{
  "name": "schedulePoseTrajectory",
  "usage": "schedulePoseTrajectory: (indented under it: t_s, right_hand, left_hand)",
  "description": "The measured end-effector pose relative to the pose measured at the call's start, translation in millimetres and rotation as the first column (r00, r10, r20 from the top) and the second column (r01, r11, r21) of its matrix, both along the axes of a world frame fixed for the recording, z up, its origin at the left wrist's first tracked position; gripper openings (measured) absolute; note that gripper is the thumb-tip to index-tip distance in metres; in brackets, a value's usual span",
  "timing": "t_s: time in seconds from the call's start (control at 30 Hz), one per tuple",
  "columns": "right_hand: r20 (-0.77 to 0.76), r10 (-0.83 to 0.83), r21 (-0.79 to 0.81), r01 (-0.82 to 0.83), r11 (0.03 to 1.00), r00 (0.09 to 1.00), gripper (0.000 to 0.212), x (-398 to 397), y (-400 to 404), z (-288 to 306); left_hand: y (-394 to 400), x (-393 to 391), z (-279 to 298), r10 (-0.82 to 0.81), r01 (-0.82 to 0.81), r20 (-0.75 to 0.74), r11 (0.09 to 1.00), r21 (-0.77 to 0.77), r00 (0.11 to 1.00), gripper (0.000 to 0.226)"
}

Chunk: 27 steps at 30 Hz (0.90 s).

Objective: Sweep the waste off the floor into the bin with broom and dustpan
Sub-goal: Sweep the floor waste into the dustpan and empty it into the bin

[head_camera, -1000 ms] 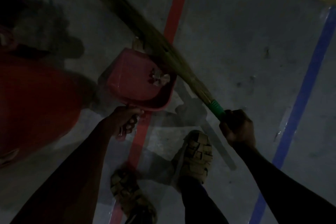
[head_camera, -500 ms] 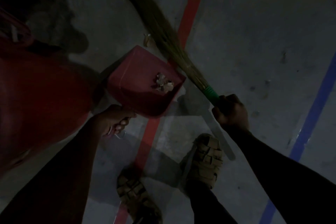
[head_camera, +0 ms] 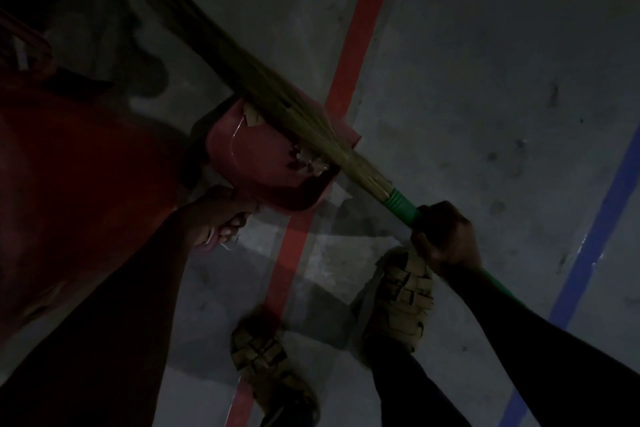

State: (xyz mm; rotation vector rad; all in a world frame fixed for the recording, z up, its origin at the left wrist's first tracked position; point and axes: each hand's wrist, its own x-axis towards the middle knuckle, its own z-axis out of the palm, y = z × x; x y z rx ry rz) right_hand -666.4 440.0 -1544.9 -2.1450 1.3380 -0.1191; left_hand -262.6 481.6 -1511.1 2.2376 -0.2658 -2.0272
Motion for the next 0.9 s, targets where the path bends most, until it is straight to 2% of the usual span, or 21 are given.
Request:
schedulePoseTrajectory:
  t_s: [0.17,0.27,0.53,0.63,0.8,0.9]
  right_hand:
    - [0.026,-0.028,-0.115,0.031,0.993,0.999,0.025,8.4,-9.1,5.1]
    - [0.063,-0.078,-0.153,0.086,0.984,0.995,0.026,15.1,-14.9,12.0]
    - [0.090,-0.257,-0.116,0.267,0.957,0.962,0.021,28.1,-25.9,62.8]
    - [0.097,-0.280,-0.138,0.291,0.947,0.955,0.025,31.0,-27.6,101.0]
    - [0.093,-0.404,-0.079,0.411,0.908,0.910,0.035,27.4,-27.6,185.4]
    - [0.114,-0.398,-0.075,0.407,0.910,0.910,0.034,24.2,-22.9,244.3]
  left_hand:
    - [7.7,-5.2,-1.9,0.026,-0.024,0.025,0.996,-0.088,0.999,0.033]
    - [11.5,-5.4,3.4,0.061,-0.058,0.017,0.988,-0.143,0.998,0.029]
    - [1.3,-42.3,67.4,0.075,-0.070,0.022,0.982,-0.174,0.997,0.041]
    - [-1.4,-61.5,113.4,0.093,-0.089,0.016,0.984,-0.156,0.996,0.047]
    - [4.4,-87.8,182.7,0.155,-0.148,0.014,0.965,-0.216,0.988,0.037]
    - [18.6,-99.7,227.4,0.253,-0.244,0.002,0.935,-0.258,0.967,0.040]
